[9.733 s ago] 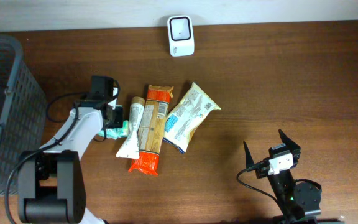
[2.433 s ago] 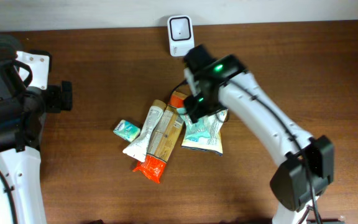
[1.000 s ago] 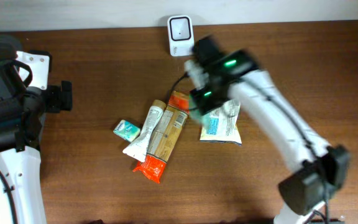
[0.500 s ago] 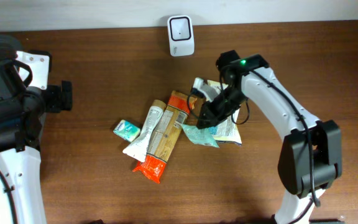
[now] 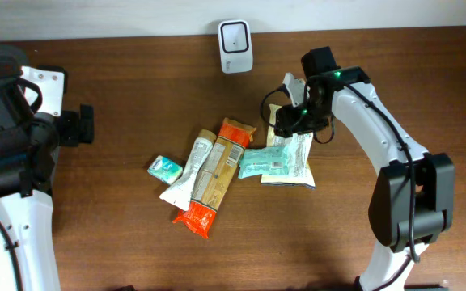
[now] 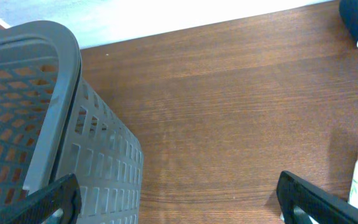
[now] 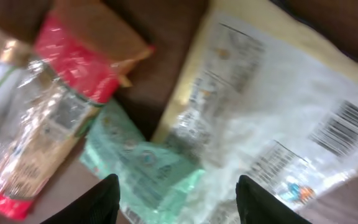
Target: Scan the item barcode
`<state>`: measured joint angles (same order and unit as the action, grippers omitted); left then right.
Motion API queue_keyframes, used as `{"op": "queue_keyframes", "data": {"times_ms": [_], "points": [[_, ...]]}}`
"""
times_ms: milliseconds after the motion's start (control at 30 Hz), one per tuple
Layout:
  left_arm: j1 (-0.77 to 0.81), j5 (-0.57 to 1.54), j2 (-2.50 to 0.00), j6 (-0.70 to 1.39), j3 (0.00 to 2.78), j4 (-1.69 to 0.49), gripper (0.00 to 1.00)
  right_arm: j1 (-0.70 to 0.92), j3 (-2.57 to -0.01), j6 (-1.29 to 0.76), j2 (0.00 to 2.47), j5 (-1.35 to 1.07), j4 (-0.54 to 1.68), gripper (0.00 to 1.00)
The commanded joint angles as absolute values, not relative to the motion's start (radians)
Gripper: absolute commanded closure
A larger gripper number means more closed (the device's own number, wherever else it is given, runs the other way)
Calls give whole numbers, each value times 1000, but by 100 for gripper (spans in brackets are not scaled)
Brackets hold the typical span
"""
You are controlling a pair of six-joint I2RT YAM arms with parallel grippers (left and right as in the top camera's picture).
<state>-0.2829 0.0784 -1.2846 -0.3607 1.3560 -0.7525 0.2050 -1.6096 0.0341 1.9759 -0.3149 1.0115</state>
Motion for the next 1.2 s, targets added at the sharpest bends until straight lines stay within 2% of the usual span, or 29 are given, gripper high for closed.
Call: {"op": "queue_keyframes", "data": {"times_ms": [0,33,67,267,333,400,433,600,700,800,833,933,967,1167], "points": [[-286,89,-1285,-380,1360,-751,1,158,-1605,-61,1986,-262,1033,39],[-286,89,-1285,-379,1360,-751,1,140,-1605,-60,1986,-283,1044,33],[-286,89,-1285,-379,1360,-751,1,115,-1605,-48,1986,-312,1061,33],[-286,89,-1285,-379,1360,-751,1,71,-1598,52,1986,-502,1193,36],[-286,89,-1285,-379,1360,-751,1,101,-1574,52,1986,-528,1185,44],[-286,89,-1285,-379,1360,-751,1,141,-1525,32,1986,-538,1122,63],[-287,89,-1285,-379,1360,-750,1,159,-1498,12,1986,-538,1093,67],[-286,89,-1285,-379,1360,-751,1,224,-1362,-100,1986,-451,926,75],[-286,89,-1285,-380,1360,-751,1,246,-1343,-65,1986,-493,927,80],[-286,89,-1285,-379,1360,-751,1,304,-1344,34,1986,-548,976,79],[-286,89,-1285,-379,1360,-751,1,324,-1344,56,1986,-545,994,76],[-286,89,-1285,-379,1360,-751,1,347,-1347,67,1986,-538,1014,75],[-286,89,-1285,-379,1360,-751,1,342,-1352,67,1986,-538,1014,75],[-287,88,-1285,-379,1360,-751,1,236,-1440,43,1985,-540,1029,60]]}}
